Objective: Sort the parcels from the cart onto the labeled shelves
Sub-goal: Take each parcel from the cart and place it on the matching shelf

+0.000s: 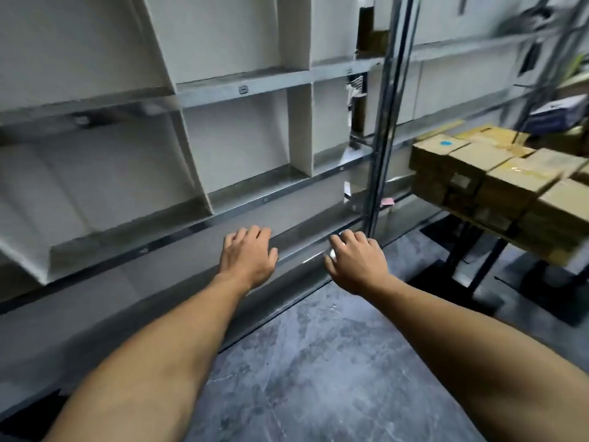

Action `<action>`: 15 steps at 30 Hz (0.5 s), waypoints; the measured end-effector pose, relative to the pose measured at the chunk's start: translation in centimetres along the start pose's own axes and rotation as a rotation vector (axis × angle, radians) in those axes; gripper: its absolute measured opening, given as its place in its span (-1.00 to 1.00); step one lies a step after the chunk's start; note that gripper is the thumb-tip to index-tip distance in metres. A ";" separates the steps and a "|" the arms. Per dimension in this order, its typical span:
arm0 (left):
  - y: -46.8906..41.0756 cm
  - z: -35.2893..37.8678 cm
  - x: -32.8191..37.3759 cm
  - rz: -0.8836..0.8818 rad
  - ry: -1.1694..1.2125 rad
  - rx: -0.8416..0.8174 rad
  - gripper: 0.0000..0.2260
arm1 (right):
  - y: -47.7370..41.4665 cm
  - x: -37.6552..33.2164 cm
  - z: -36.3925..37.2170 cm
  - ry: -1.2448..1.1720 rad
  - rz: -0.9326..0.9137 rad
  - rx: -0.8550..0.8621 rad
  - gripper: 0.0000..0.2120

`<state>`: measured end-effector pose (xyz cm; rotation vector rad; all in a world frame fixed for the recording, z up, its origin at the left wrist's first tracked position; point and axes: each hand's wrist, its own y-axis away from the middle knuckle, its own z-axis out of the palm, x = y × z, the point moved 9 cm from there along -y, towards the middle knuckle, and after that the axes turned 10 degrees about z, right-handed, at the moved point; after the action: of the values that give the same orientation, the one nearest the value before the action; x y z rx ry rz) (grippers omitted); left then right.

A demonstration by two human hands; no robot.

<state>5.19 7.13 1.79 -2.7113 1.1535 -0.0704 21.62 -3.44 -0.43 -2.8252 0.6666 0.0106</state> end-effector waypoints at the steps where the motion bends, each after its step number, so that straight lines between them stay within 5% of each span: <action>1: -1.7 0.5 2.1 0.049 0.014 -0.001 -0.63 | -0.4 2.5 0.2 0.016 0.031 0.004 -0.65; 15: -21.8 3.7 33.9 0.502 0.115 0.042 -0.64 | -2.9 35.8 -2.7 0.140 0.448 0.015 -0.58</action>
<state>44.66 -1.82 1.36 -2.3258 1.8042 -0.1749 54.84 -17.32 0.64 -2.6167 1.3094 -0.1141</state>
